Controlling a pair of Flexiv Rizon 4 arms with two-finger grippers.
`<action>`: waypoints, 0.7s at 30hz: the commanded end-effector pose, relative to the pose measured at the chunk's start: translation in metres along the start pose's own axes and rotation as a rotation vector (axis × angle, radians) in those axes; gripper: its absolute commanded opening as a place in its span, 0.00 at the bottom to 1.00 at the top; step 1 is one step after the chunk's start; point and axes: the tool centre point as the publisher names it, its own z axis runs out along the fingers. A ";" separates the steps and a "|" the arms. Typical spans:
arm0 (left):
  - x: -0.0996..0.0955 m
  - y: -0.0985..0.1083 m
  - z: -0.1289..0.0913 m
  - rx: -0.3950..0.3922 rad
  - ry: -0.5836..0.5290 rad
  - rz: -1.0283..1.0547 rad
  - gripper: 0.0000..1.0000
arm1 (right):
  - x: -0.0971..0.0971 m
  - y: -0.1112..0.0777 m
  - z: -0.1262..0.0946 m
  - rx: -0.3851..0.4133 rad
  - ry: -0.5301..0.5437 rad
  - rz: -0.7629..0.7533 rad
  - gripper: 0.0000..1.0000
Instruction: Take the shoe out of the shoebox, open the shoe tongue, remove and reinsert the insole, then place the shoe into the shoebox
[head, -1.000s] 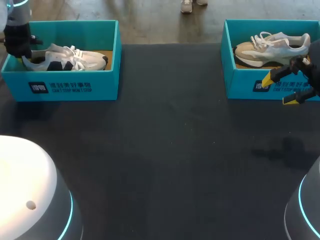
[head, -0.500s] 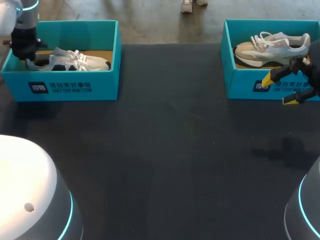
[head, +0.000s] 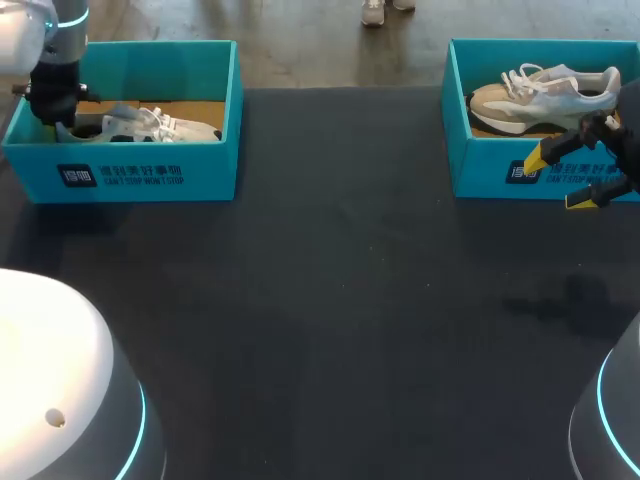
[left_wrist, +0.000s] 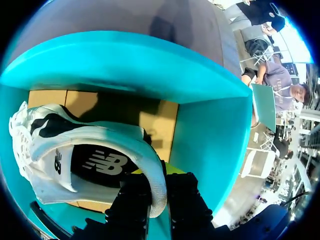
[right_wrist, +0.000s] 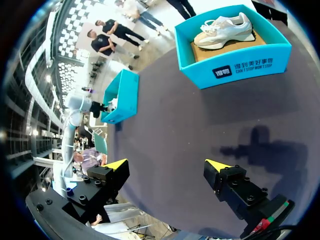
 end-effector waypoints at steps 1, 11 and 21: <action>-0.001 0.001 0.002 0.009 0.004 0.004 0.00 | 0.001 0.000 0.000 -0.001 -0.004 0.002 1.00; 0.001 -0.004 0.002 0.014 0.008 0.022 0.00 | 0.001 0.000 0.000 -0.001 -0.004 0.002 1.00; -0.003 -0.003 0.006 0.019 0.025 0.015 0.00 | 0.001 0.000 0.000 -0.001 -0.004 0.002 1.00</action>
